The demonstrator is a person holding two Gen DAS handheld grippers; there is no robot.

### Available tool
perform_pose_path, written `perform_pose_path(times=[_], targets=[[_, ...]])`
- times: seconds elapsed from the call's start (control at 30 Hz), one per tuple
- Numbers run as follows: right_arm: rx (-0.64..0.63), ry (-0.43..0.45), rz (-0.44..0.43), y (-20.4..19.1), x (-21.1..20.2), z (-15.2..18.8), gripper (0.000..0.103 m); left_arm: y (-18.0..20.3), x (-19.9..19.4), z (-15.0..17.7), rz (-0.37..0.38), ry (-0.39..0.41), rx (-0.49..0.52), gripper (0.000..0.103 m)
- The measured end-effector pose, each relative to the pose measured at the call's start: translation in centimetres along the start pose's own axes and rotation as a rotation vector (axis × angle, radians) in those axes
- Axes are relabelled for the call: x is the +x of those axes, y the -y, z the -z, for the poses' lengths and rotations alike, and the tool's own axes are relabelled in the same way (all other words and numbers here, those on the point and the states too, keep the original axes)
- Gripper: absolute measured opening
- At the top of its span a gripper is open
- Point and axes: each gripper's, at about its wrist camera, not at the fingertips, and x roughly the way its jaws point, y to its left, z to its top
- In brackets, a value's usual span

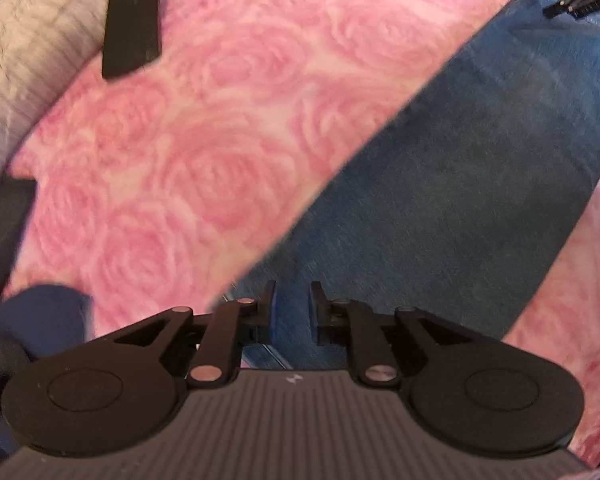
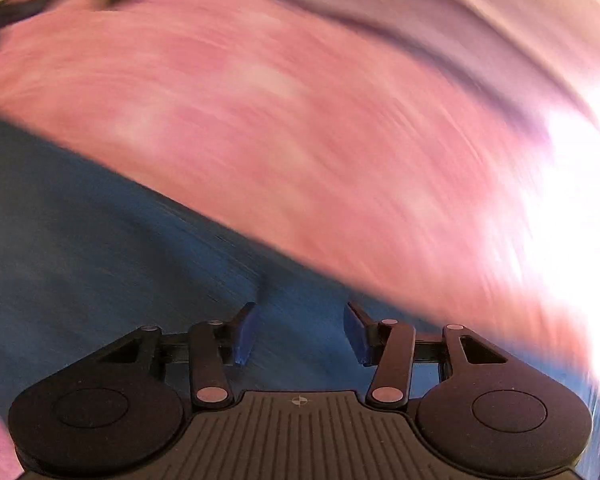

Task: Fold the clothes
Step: 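Release the hems with the left gripper while the right gripper grasps them, then fold the hems over onto the waistband with the right gripper and release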

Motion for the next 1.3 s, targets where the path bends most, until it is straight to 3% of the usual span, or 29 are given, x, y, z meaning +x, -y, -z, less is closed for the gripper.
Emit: perform_pose_path(times=[0.1, 0.13, 0.3, 0.47, 0.6, 0.97, 1.1, 1.23, 1.27, 1.3], targets=[[0.274, -0.012, 0.027, 5.5, 0.8, 2.0, 0.049, 1.0, 0.8, 1.1, -0.032, -0.052, 0.024, 0.014], [0.33, -0.004, 0.033, 6.2, 0.5, 2.3, 0.038, 1.1, 0.5, 1.6, -0.043, -0.057, 0.02, 0.014], [0.111, 0.091, -0.104, -5.2, -3.8, 1.5, 0.038, 1.5, -2.2, 4.7, -0.088, -0.054, -0.034, 0.029], [-0.11, 0.185, -0.24, -16.6, -8.1, 0.7, 0.038, 3.0, -3.8, 8.5, -0.123, -0.052, 0.025, 0.036], [-0.288, 0.258, -0.342, -25.6, -11.3, 0.1, 0.038, 3.4, -3.6, 11.0, -0.124, -0.026, -0.005, 0.039], [-0.84, 0.388, -0.244, -48.4, -6.2, -0.9, 0.039, 2.6, -6.0, 16.2, -0.122, 0.127, -0.174, 0.041], [-0.957, 0.443, -0.115, -50.9, -4.5, -0.1, 0.039, 2.3, -5.9, 17.3, -0.117, 0.155, -0.218, 0.041], [-0.946, 0.448, -0.067, -51.6, -4.2, -1.1, 0.037, 2.4, -6.1, 18.0, -0.114, 0.179, -0.223, 0.041], [-0.918, 0.441, -0.08, -51.4, -4.4, -1.5, 0.031, 2.4, -6.2, 18.1, -0.116, 0.18, -0.221, 0.041], [-0.894, 0.434, -0.093, -51.3, -4.7, -1.8, 0.013, 2.4, -6.2, 18.2, -0.118, 0.181, -0.218, 0.041]])
